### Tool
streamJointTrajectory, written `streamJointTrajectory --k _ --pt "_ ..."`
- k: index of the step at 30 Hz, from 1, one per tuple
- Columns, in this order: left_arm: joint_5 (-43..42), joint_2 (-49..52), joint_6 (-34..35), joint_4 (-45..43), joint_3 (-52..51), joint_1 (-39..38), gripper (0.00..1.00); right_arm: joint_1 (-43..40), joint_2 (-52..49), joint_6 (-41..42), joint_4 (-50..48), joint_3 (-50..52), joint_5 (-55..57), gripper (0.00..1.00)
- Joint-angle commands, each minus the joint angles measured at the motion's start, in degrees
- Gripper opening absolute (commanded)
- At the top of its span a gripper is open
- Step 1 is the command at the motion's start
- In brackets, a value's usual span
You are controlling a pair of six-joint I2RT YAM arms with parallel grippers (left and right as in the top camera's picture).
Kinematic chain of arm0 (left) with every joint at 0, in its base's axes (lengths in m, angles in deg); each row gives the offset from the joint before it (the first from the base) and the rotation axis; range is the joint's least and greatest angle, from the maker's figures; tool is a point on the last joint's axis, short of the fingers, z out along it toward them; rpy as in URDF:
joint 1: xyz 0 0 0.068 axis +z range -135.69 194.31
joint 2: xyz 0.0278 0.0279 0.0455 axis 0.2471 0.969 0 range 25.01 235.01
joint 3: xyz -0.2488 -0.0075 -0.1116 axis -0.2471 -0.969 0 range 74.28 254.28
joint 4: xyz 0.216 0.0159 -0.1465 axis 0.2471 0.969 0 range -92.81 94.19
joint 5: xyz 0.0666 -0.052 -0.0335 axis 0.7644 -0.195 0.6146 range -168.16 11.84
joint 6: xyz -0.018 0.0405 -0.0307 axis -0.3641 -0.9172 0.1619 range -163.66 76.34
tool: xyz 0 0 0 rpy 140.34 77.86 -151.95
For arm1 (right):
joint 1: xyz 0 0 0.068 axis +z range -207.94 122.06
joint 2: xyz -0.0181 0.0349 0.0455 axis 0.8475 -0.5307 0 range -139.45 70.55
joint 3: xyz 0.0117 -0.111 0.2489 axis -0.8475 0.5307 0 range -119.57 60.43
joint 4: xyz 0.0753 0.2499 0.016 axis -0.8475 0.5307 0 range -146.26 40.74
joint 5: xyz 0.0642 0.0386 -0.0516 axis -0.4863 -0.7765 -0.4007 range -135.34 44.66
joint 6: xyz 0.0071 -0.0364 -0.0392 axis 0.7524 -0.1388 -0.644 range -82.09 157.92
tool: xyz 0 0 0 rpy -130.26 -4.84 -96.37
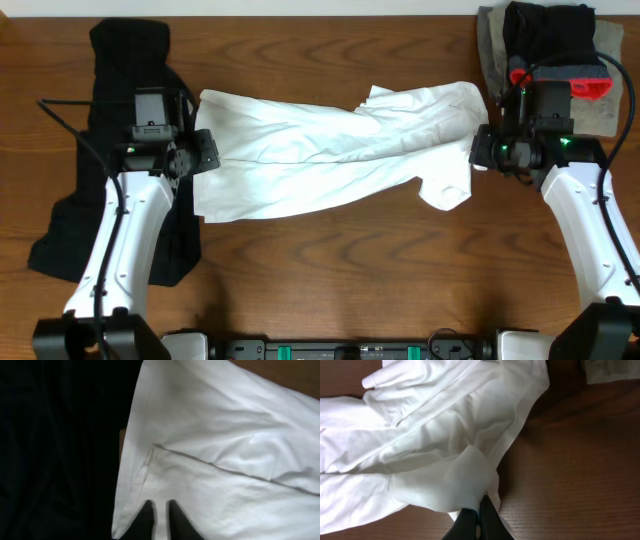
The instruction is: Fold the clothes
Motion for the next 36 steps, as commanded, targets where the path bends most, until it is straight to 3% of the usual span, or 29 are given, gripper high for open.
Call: streamJointTrajectory --k 1,4,15,21,27,36 --pt "0.2 4.4 0.2 -0.5 0.5 0.2 0.35 -0.1 1.4 -0.8 0.3 -1.4 -0.4 0.01" --pt "-0.3 9.8 0.0 -3.1 0.4 0.2 0.44 0.0 1.4 -0.8 0.6 -1.4 -0.4 0.01" --pt "-3.4 22.1 -1.4 -10.0 0.4 0.2 0.42 0.0 1.4 -1.0 0.9 -1.4 -0.4 0.01" --pt "-3.4 23.9 -1.4 -11.2 0.4 0.2 0.33 0.0 1.4 -1.0 0.9 -1.4 -0.3 0.01" --pt "-3.4 23.9 -1.3 -11.8 0.5 0.2 0.06 -0.1 1.4 -1.0 0.9 -1.4 -0.3 0.01" --pt "-3.3 16.1 -1.3 -3.8 5.6 0.2 0.06 -0.1 1.7 -1.4 0.7 -1.5 -0.4 0.01"
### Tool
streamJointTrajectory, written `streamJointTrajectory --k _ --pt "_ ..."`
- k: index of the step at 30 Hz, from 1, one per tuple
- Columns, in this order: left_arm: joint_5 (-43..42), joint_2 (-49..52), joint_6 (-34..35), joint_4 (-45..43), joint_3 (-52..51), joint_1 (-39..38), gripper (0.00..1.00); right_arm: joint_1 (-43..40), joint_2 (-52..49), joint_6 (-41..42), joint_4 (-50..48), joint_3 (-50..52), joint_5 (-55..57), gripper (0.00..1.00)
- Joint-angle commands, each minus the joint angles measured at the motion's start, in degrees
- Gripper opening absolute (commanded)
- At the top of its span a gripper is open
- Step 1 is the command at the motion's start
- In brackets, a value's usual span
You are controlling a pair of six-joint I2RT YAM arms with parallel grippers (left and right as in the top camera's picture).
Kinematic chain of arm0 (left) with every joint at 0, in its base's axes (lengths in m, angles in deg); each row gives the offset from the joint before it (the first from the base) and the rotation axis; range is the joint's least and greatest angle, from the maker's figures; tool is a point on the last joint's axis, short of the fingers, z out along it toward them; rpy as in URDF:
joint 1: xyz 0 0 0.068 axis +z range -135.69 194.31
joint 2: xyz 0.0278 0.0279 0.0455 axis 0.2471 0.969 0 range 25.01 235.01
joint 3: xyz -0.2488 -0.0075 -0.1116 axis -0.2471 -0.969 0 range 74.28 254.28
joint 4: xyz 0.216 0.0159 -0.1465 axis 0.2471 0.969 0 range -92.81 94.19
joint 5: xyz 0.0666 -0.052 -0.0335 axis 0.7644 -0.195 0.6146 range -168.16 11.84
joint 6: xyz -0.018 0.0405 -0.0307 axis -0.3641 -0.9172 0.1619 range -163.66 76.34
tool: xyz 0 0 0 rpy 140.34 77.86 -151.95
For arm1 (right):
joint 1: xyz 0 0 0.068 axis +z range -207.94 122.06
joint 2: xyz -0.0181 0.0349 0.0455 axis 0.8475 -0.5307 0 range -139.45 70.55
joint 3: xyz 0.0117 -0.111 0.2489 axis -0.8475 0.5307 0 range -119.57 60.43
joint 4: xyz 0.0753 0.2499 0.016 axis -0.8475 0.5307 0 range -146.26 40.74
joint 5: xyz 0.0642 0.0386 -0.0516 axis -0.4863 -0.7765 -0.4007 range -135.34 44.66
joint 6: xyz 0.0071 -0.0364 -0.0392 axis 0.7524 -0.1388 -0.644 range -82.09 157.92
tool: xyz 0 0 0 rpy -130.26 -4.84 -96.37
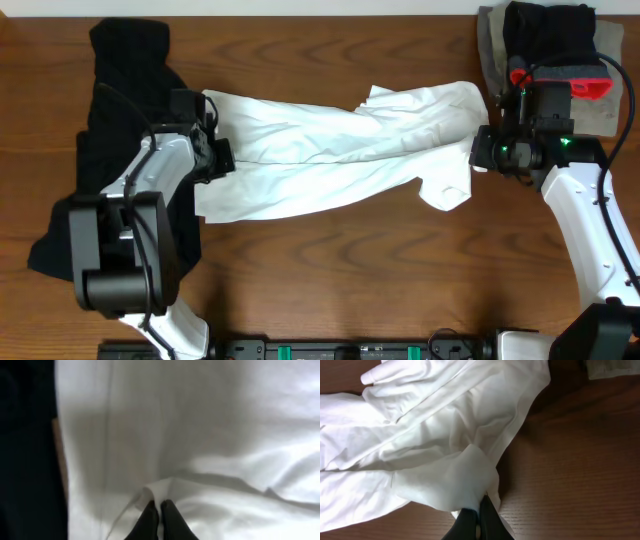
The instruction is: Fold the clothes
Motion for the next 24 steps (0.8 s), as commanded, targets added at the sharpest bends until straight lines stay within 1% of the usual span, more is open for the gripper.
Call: streamJointTrajectory --k 1,10,17,20,24 --pt "0.2 -7.2 -0.2 2.3 3.7 0.2 0.06 -0.1 1.7 -1.2 0.0 -1.4 -0.3 0.01" --pt "0.7 -19.2 -0.2 6.9 3.8 0.2 0.06 -0.3 3.5 -1.2 0.8 -1.5 -0.3 0.01" --pt "7.7 -30.9 -0.1 11.2 4.0 0.2 0.06 -2.5 11.0 -1.7 5.2 -5.1 -0.2 0.01" --pt "9.6 -37.4 -0.1 11.2 4.0 0.2 0.06 -4.0 14.5 -2.1 7.1 -7.1 0.2 0.01" --pt "12.1 -45.3 0.1 10.1 4.0 0.2 0.06 -5.3 18.3 -2.3 7.3 -7.6 0.4 0.01"
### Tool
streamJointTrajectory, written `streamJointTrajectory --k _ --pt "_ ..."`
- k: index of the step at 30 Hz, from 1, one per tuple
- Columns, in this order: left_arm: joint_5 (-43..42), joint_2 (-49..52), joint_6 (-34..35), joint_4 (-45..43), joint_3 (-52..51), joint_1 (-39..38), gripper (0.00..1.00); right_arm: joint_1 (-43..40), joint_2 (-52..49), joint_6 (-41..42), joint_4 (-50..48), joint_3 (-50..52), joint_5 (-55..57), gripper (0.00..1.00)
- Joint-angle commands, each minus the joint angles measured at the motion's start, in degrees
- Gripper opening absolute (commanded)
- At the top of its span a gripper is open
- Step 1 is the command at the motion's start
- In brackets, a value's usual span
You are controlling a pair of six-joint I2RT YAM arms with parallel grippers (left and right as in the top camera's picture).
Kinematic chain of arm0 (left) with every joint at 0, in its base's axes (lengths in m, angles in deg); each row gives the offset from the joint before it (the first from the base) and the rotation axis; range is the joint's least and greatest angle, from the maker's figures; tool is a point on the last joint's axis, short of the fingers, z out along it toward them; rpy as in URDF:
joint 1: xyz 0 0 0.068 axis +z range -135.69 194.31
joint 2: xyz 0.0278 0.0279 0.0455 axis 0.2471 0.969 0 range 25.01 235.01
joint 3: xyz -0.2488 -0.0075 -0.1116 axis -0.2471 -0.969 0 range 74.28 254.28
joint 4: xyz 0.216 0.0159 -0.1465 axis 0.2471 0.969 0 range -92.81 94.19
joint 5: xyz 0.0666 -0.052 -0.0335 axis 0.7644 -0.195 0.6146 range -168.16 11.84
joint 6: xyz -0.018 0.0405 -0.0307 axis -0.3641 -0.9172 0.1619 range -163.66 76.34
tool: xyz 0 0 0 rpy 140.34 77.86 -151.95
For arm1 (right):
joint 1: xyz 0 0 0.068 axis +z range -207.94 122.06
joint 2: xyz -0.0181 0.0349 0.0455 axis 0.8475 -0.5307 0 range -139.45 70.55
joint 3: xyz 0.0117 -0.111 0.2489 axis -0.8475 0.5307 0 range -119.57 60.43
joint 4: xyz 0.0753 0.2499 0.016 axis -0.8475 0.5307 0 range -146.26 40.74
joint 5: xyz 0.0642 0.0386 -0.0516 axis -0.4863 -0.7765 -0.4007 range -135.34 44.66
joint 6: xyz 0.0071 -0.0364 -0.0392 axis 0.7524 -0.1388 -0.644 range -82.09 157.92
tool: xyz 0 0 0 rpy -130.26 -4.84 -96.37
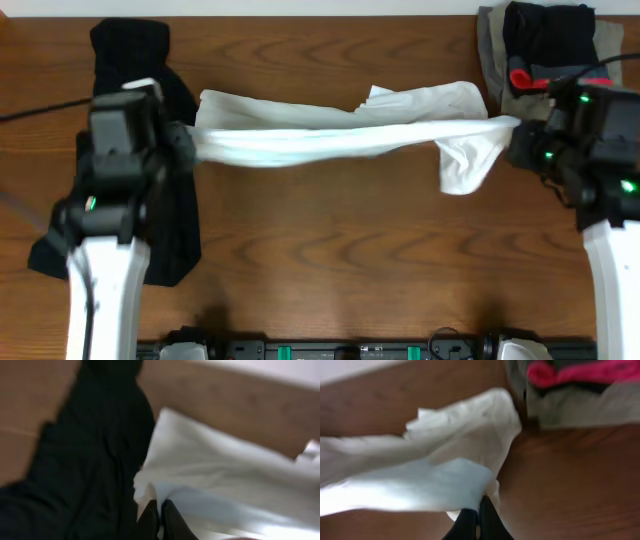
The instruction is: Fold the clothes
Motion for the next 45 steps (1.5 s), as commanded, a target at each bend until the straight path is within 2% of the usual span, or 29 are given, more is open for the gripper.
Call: streamJointTrajectory --k 1,6,10,17,22,28,36,39,45 --pt "4.7 -6.3 0.1 -1.1 0.8 0.2 0.06 -1.6 3.0 -1.1 0.2 -1.1 0.4 0.01" --pt "5.4 -12.3 0.3 -4.9 0.9 0.2 0.06 -2.3 4.9 -1.7 0.0 -2.4 0.4 0.01" --pt "5.4 -14.7 1.9 -8.6 1.5 0.2 0.06 -2.5 5.0 -3.5 0.9 -7.2 0.4 0.01" --pt "5.4 -15.1 2.1 -10.1 8.3 0.2 0.06 -4.3 5.0 -6.6 1.3 -16.5 0.4 0.01" --pt "6.1 -13.9 2.1 -17.4 10.1 0.2 0.06 -4.6 4.0 -8.5 -3.2 -18.9 0.4 0.01" --pt "6.6 -3.9 2.1 -26.8 10.1 0.2 0.06 -4.6 -2.0 -10.5 -13.2 -18.9 -1.9 0.01" --pt "6.6 15.6 2.2 -41.9 12.6 1.1 0.06 -4.0 -16.4 -11.6 -34.5 -20.3 -6.8 0.01" --pt "6.6 21.2 2.2 -46.2 17.4 2.3 0.06 -3.9 -22.0 -11.5 -38.9 -25.6 -8.1 0.01" --pt "2.8 25.6 2.2 -46.7 30.7 4.5 0.06 -3.9 -30.6 -11.6 -36.4 -42.0 -10.4 0.01"
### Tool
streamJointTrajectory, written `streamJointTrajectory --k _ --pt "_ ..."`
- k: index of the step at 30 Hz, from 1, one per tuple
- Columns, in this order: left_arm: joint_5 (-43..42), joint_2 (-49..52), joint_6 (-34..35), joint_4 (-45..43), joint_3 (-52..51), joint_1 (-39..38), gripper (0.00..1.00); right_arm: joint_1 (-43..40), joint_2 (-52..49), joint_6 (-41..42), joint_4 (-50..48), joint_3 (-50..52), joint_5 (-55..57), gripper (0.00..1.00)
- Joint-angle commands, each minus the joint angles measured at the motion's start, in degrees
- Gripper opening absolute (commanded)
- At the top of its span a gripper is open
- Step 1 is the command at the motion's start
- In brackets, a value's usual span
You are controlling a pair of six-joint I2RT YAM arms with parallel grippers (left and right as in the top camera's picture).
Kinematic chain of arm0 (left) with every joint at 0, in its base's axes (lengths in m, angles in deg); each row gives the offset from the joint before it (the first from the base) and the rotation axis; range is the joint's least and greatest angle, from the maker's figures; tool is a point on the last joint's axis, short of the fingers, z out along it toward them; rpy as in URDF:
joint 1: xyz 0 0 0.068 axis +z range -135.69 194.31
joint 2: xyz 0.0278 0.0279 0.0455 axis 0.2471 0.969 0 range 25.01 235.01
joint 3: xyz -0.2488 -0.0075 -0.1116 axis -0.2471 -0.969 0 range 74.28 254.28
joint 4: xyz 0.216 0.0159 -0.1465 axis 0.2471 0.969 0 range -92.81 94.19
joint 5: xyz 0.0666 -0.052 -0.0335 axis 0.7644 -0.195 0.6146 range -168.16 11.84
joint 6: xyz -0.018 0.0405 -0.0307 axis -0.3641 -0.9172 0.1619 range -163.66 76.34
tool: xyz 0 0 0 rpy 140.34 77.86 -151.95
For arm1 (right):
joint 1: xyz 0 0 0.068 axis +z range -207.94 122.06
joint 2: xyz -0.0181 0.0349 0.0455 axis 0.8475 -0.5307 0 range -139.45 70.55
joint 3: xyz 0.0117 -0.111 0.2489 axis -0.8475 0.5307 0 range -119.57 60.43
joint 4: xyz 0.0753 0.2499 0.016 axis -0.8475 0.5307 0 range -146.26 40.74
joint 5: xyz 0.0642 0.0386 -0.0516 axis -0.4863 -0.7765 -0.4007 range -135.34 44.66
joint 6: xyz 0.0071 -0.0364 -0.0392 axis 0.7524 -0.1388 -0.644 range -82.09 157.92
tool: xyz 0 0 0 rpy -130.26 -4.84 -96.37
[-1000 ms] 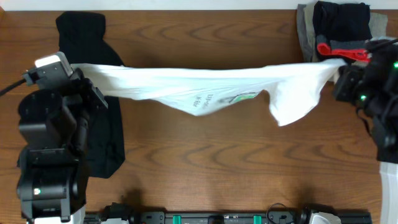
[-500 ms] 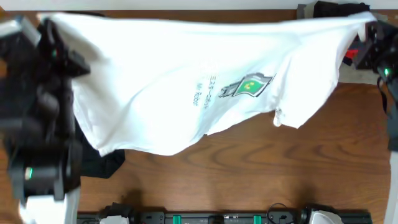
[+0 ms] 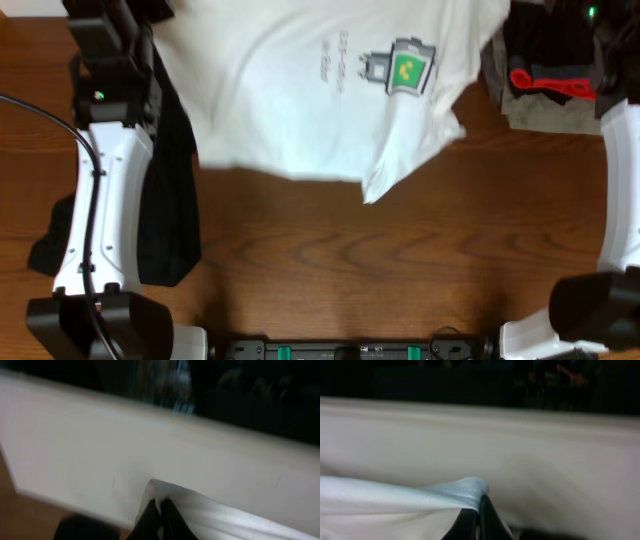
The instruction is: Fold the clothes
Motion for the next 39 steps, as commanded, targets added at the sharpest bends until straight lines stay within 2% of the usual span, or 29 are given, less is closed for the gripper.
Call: streamJointTrajectory --k 1,4,8,12,16,20,24,28,30,34,36,39 --pt "-0.1 -1.2 0.5 -1.2 9.9 2.7 0.06 -0.5 -2.0 -0.6 0.6 -10.8 1.0 0.01" --pt "-2.5 -1.3 0.2 0.9 13.9 2.9 0.06 -0.5 -4.3 -0.6 4.2 -18.1 1.0 0.01" --pt "-7.3 -1.2 -0.2 7.7 14.8 2.9 0.06 -0.5 -4.9 -1.3 8.0 -20.0 1.0 0.01" --pt "-7.6 -0.2 -0.9 17.9 14.8 2.9 0.06 -0.6 -5.2 -3.3 13.8 -20.0 1.1 0.01" --pt "-7.8 0.9 -1.2 29.9 14.8 3.3 0.06 -0.5 -6.1 -3.8 24.1 -19.9 0.8 0.01" --pt "-13.1 2.6 -1.2 41.6 14.7 2.9 0.06 -0.1 -6.6 -5.8 31.9 -18.9 0.6 0.01" --pt "-20.1 6.1 -1.3 46.2 13.9 0.9 0.06 -0.2 -6.6 -6.0 36.5 -17.4 0.7 0.01" --pt "-25.3 12.1 -1.8 45.0 13.6 -3.8 0.07 -0.2 -6.6 -6.0 39.3 -17.2 0.9 0.01" --pt "-26.5 15.6 -3.4 42.8 13.6 -7.3 0.16 -0.2 -6.6 -6.0 39.9 -17.2 0.9 0.01" --pt "-26.1 22.4 -7.3 39.4 13.7 -14.2 0.47 -0.1 -6.6 -6.0 40.7 -17.2 0.9 0.01" --pt "-26.1 25.6 -8.5 37.1 13.7 -17.0 0.53 -0.1 -6.6 -6.0 41.4 -17.2 0.8 0.01" --pt "-26.1 29.1 -11.4 33.3 13.7 -20.2 0.56 -0.1 -6.6 -6.0 42.6 -17.2 0.8 0.01"
